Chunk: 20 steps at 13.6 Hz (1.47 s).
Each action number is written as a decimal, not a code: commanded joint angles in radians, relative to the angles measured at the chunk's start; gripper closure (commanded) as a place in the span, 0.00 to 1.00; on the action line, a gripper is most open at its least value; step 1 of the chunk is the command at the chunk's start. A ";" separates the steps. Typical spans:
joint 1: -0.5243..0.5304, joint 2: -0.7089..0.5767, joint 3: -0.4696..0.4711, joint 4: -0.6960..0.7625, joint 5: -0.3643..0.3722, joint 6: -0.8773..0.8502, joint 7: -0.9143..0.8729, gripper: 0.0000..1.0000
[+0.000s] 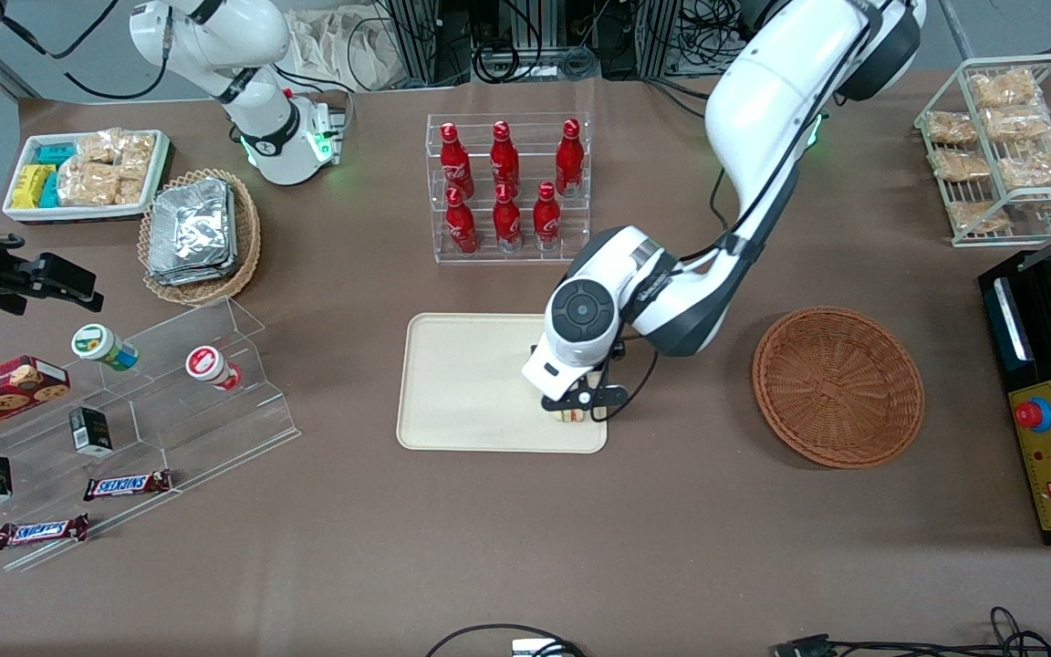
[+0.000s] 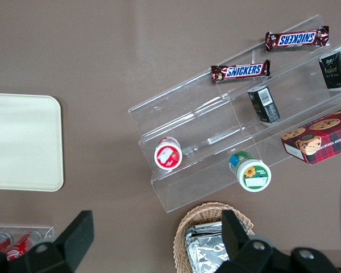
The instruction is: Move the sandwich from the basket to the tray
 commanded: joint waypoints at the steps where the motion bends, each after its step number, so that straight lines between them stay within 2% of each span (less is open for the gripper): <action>1: 0.064 -0.147 0.004 -0.100 0.036 -0.098 0.039 0.00; 2: 0.099 -0.227 0.004 -0.205 0.062 -0.066 0.041 0.00; 3: 0.154 -0.311 -0.012 -0.308 0.052 -0.023 0.053 0.00; 5: 0.178 -0.436 -0.027 -0.466 0.035 0.009 0.094 0.00; 6: 0.185 -0.489 -0.026 -0.537 0.035 0.032 0.108 0.00; 8: 0.246 -0.579 -0.025 -0.616 0.033 0.048 0.253 0.00; 13: 0.482 -0.656 -0.024 -0.578 0.013 -0.017 0.713 0.00; 17: 0.654 -0.601 -0.021 -0.360 -0.002 -0.158 0.818 0.00; 18: 0.687 -0.599 -0.021 -0.328 -0.002 -0.184 0.894 0.00; 20: 0.699 -0.582 -0.016 -0.264 0.009 -0.190 0.953 0.00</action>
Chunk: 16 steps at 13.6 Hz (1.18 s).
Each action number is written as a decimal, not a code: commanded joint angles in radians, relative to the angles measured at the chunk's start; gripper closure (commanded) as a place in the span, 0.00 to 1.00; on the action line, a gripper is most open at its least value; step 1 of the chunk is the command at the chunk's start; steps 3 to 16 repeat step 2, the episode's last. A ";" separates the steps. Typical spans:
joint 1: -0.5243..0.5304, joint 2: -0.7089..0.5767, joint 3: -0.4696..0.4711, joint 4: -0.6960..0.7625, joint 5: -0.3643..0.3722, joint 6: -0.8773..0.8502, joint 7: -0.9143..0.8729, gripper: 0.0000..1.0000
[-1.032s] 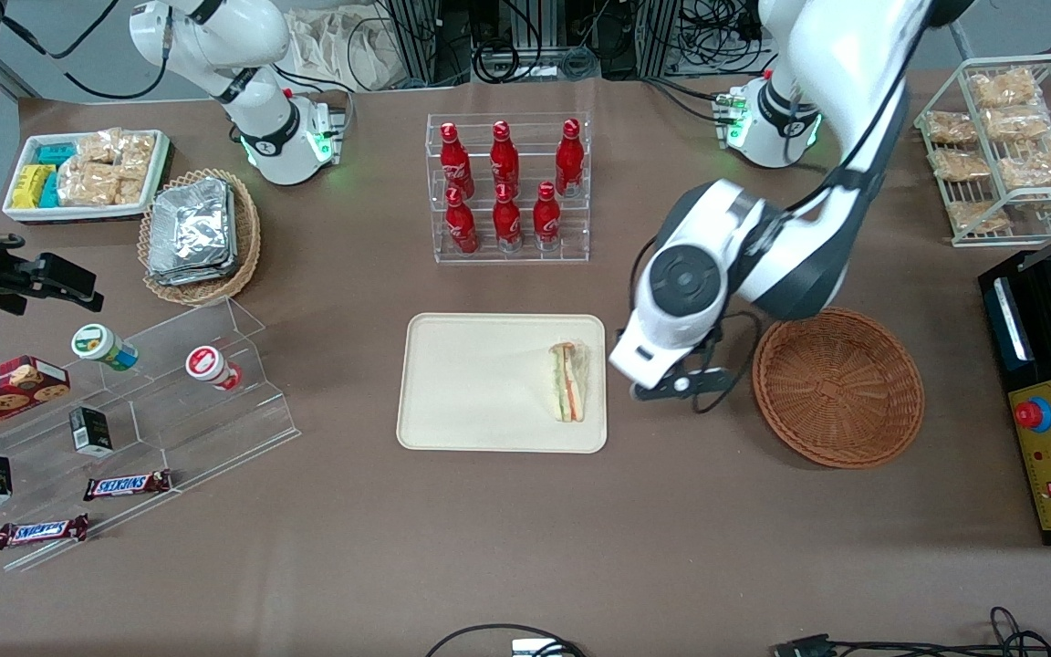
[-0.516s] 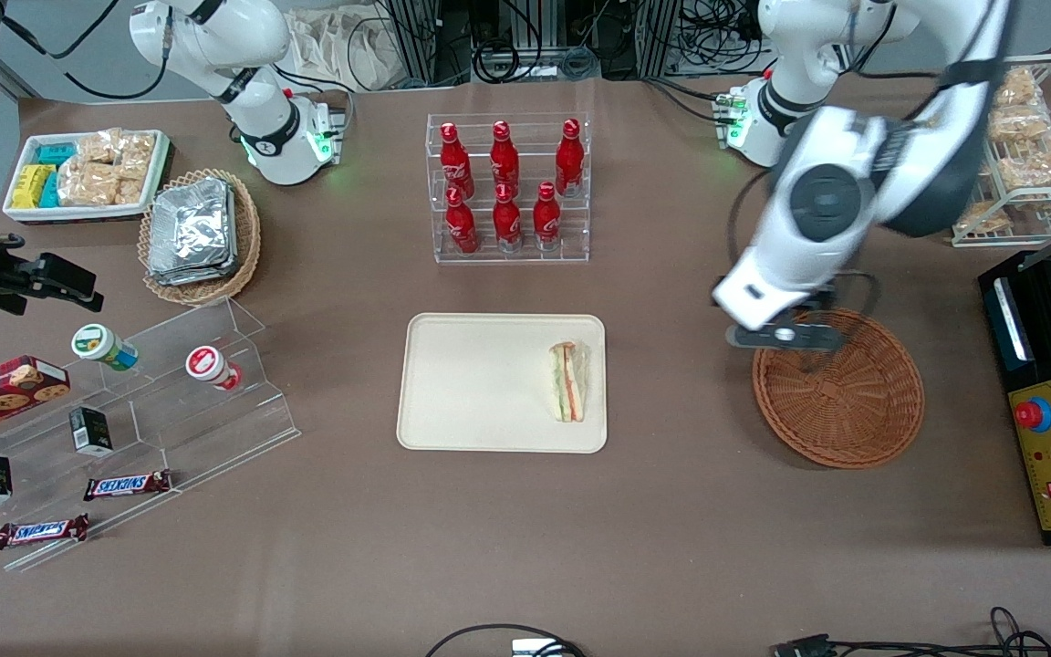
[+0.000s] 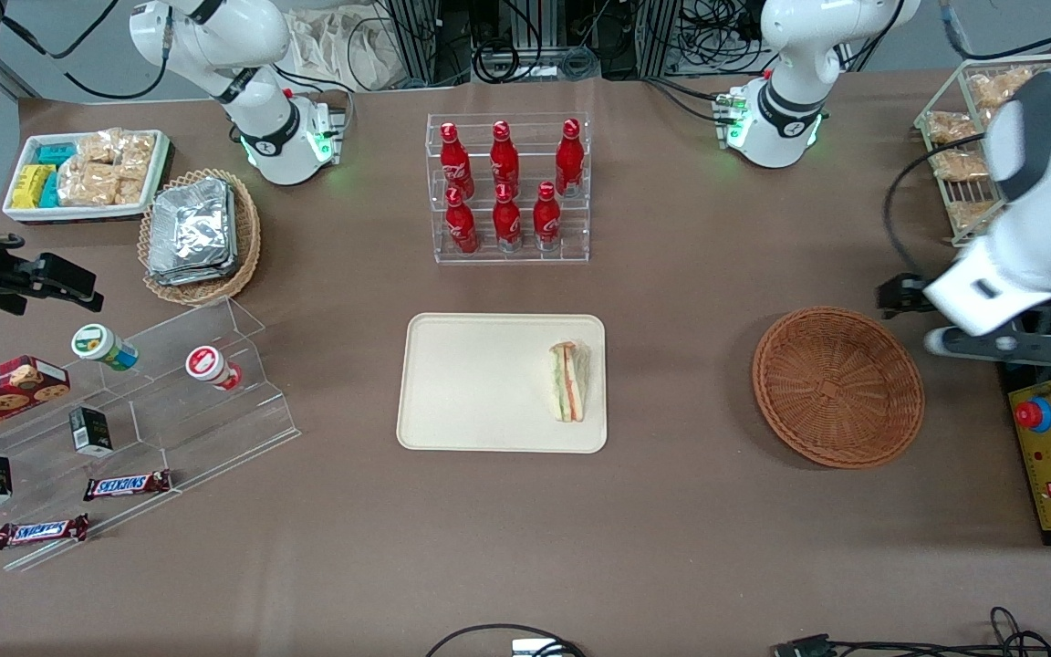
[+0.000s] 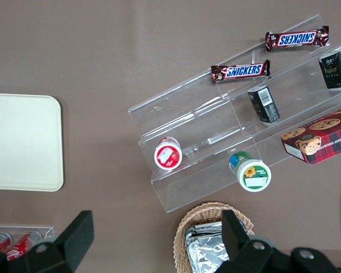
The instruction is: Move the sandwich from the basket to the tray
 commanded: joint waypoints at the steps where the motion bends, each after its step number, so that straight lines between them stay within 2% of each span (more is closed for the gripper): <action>1: 0.038 0.059 -0.004 0.121 -0.007 -0.041 0.037 0.00; 16: 0.045 0.073 -0.003 0.137 -0.009 -0.044 0.032 0.00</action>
